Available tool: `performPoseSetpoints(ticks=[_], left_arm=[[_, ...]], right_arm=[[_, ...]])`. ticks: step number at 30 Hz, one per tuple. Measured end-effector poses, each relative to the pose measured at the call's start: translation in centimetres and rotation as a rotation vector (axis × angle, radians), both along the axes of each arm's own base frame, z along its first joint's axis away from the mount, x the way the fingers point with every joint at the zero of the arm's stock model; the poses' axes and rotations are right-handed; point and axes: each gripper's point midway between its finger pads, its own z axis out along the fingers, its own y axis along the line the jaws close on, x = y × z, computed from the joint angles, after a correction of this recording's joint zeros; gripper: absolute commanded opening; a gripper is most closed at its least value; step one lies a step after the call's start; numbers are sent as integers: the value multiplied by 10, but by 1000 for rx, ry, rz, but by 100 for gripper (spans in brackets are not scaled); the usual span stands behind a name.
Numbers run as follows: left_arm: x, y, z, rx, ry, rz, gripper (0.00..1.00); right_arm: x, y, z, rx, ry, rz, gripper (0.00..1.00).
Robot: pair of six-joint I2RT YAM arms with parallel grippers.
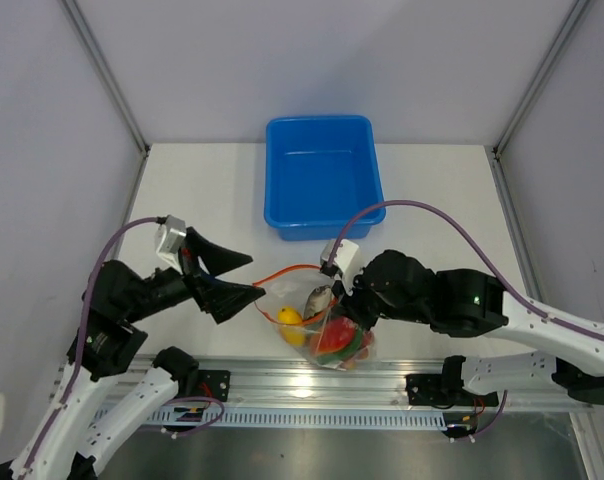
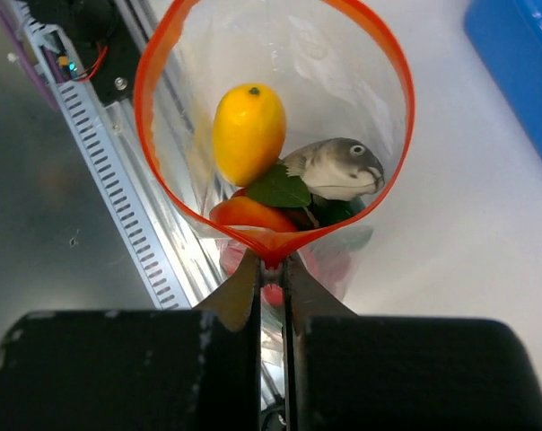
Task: Place the food in the zip-top bag and seal the zipper
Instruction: Adjust the zipper food storage bag at the center of the board.
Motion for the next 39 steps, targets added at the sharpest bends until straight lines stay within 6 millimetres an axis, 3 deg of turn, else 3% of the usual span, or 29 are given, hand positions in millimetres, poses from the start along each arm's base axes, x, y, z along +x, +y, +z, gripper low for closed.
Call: performPoseSetpoints(ticks=[9, 14, 23, 33, 39], left_arm=[[-4, -65, 7, 12, -165, -350, 99], [0, -94, -6, 53, -214, -486, 100], [-5, -115, -22, 43, -259, -690, 100], [-43, -125, -39, 21, -127, -1004, 100], [-52, -128, -48, 49, -79, -1039, 99]], right_arm=[[-21, 3, -3, -28, 122, 156, 0], [-37, 10, -11, -47, 200, 231, 0], [-43, 10, -8, -28, 228, 259, 0], [-35, 1, 3, 14, 211, 228, 0], [-31, -3, 7, 25, 204, 207, 0]])
